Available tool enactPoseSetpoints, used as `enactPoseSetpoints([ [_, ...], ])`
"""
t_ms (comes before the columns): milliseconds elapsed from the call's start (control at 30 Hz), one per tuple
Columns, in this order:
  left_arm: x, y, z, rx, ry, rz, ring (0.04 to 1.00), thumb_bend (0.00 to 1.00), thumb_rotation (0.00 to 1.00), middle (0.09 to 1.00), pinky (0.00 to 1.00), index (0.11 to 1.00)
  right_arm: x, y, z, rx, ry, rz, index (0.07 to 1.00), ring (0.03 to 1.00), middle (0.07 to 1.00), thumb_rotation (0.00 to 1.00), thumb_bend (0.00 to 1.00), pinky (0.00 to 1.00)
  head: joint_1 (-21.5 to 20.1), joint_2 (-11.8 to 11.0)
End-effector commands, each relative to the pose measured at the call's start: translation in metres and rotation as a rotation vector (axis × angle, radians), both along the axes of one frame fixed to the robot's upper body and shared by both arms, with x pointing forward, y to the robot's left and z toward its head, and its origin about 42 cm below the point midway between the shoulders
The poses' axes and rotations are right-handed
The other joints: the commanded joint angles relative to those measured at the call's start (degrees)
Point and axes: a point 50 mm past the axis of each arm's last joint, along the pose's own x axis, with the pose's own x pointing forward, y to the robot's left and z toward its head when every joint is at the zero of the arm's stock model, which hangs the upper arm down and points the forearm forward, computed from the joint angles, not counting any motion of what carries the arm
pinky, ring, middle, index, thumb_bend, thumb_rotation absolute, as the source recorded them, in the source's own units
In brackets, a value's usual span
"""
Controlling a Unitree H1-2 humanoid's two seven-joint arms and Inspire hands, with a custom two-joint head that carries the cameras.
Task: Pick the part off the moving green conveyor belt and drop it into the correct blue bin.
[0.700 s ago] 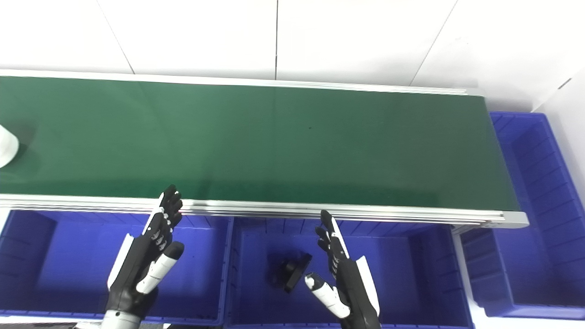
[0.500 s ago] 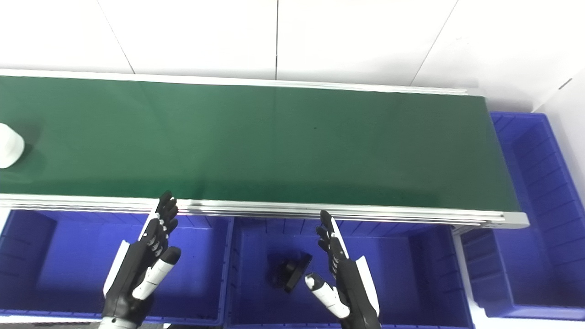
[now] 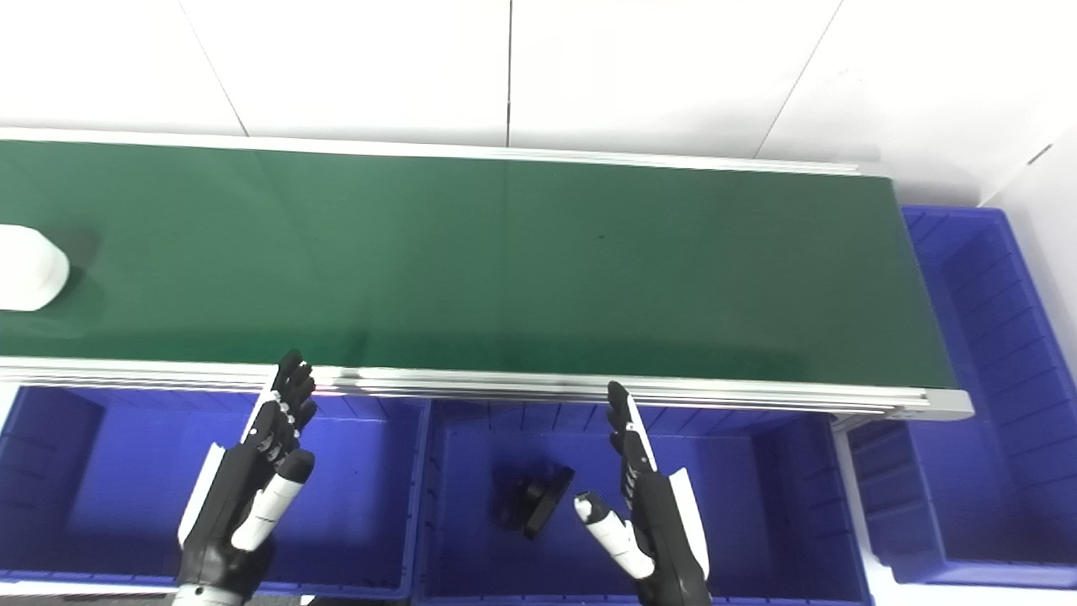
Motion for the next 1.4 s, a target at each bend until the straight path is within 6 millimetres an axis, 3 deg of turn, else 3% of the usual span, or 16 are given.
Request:
enactPoseSetpoints([
  [0,-0.002,0.001,0.009,0.005,-0.047,0.003,1.000,0.79,0.76,1.000,1.00,1.000,0.002,0.000,0.005,0.003,-0.035,-0.005,1.000,1.000,1.000,0.87,0.95,0.99,0.17,0.02],
  [600,0.001,-0.002,0.009,-0.019,-0.047,-0.005,1.000,0.80,0.74,1.000,1.00,1.000,0.002,-0.001,0.004,0.002,-0.029,0.002,1.000,0.992,1.000,0.87,0.97,0.97,0.31,0.08],
  [1033,0.000,-0.007,0.006,-0.009,-0.054,0.001,0.996,0.79,0.74,1.000,1.00,1.000,0.000,-0.005,0.000,-0.001,-0.027,0.011,1.000,0.995,1.000,0.86,0.97,0.98,2.81,-1.60],
  [1167,-0.001,-0.009,0.003,-0.010,-0.049,0.006,0.989,0.77,0.72,1.000,1.00,1.000,-0.001,-0.008,-0.003,0.000,-0.022,0.012,1.000,0.992,1.000,0.87,0.97,0.98,4.54,-2.77],
  [1367,-0.002,-0.018,-0.010,-0.034,-0.058,0.003,0.986,0.73,0.68,1.000,0.99,1.000,-0.002,-0.015,-0.016,0.024,-0.015,0.017,1.000,1.000,1.000,0.87,0.99,1.00,8.65,-8.20],
])
